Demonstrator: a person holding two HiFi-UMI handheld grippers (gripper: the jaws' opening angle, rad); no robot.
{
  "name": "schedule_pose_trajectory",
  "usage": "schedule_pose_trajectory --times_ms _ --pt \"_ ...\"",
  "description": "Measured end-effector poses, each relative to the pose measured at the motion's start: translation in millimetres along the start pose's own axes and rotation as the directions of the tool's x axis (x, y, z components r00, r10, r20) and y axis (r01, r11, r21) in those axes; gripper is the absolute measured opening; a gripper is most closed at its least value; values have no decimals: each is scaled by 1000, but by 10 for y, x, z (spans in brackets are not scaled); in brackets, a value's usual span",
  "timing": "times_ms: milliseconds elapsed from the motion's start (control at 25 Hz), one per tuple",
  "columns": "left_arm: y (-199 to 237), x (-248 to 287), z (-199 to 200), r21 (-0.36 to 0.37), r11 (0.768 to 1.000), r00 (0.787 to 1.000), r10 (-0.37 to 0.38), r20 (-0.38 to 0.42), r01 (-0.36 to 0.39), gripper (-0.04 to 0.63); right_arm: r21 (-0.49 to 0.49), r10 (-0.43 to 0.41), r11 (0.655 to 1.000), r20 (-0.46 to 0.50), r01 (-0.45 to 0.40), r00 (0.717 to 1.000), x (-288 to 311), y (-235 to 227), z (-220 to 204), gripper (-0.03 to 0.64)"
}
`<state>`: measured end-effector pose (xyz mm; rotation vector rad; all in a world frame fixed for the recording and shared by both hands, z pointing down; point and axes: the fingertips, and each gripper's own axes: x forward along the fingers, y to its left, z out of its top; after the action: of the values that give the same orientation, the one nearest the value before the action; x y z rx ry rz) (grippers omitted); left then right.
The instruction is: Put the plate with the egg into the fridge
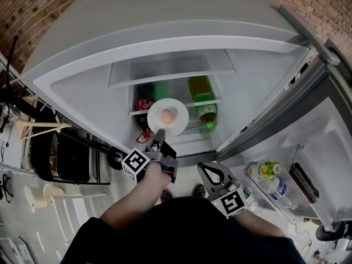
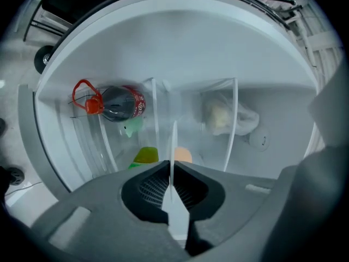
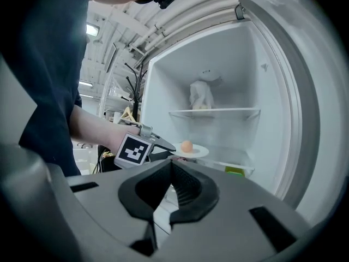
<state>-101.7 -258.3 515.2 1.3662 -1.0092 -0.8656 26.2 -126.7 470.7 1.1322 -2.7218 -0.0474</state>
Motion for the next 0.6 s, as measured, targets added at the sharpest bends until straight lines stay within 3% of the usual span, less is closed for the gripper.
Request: schedule_pose_trajectory --times_ms 600 --pt "78 358 295 -32 999 992 10 127 -6 14 10 13 1000 -18 -13 1000 -42 -23 -72 9"
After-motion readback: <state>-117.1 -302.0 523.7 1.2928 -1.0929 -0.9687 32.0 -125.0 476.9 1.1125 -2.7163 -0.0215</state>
